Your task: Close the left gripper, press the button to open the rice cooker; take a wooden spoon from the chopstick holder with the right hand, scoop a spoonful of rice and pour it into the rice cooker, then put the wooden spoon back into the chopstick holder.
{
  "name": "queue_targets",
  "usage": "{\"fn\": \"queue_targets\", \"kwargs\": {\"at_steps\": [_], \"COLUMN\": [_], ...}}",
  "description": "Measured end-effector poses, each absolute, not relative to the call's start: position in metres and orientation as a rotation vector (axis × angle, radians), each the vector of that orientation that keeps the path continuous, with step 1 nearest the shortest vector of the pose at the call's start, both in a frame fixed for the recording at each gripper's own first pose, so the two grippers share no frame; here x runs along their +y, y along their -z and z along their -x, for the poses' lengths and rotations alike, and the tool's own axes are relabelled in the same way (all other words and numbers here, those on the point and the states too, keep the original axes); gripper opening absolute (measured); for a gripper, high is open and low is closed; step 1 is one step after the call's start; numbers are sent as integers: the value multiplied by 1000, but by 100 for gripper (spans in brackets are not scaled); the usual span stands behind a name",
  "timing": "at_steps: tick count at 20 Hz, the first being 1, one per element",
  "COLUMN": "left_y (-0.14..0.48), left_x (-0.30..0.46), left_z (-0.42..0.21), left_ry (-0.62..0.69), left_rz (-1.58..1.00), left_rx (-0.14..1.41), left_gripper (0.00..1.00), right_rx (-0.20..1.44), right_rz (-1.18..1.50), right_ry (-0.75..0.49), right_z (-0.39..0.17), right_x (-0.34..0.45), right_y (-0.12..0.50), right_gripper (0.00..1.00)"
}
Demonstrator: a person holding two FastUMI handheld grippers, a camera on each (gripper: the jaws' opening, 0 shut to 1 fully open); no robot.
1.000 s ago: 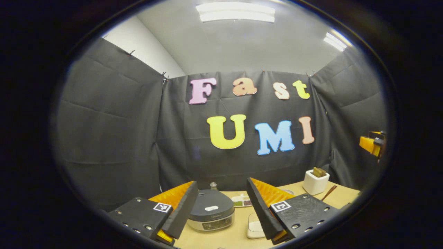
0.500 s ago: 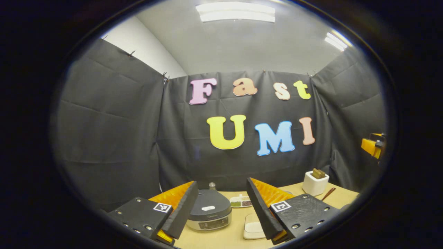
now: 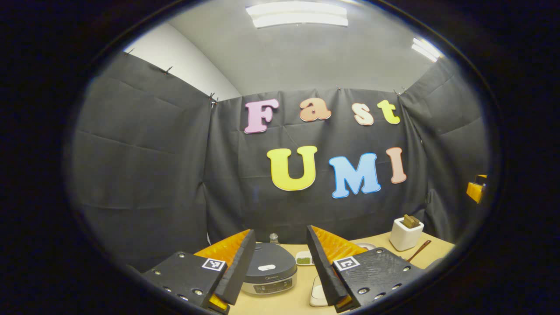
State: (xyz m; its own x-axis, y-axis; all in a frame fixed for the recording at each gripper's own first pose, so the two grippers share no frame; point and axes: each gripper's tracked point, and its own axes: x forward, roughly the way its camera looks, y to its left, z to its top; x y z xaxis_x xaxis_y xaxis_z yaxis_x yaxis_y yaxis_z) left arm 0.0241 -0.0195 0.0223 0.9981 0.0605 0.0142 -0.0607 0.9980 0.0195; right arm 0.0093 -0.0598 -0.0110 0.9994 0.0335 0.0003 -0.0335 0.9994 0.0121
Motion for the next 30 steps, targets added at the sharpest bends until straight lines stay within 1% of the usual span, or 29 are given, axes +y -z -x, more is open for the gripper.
{"fn": "queue_targets", "kwargs": {"at_steps": [3,5,6,7,8,10,12,13,14,18,23,24,30], "left_y": [-24,-19,-16,-12,-8,-4,8,12,18,49,103,113,182], "left_x": [-10,-8,-3,-4,0,19,17,29,32,42,53,55,54], "left_z": [-41,-56,-63,-71,-80,-98,-112,-124,-133,-161,-189,-193,-210], "left_ry": [-55,-31,-32,-14,-11,-33,-5,-26,-34,-24,-21,-16,25], "left_rz": [-13,5,9,15,15,14,31,30,32,41,47,50,42], "left_rx": [-24,-23,-22,-14,-9,-14,-4,-6,1,41,121,137,244], "left_gripper": [73,51,51,42,36,10,7,8,0,1,0,1,0], "right_rx": [-1,2,3,1,-8,-10,-13,-14,-12,-7,22,28,57], "right_rz": [-2,7,4,0,0,13,19,23,26,31,41,47,56], "right_ry": [-15,6,18,22,24,38,45,52,58,88,126,132,155], "right_z": [-15,-18,-19,-20,-22,-28,-34,-36,-40,-50,-56,-57,-61], "right_x": [-62,-61,-60,-57,-53,-50,-45,-44,-44,-43,-43,-42,-34], "right_y": [15,17,17,17,14,14,13,13,14,15,25,27,34], "right_gripper": [96,96,97,96,97,97,97,97,97,97,96,96,98]}}
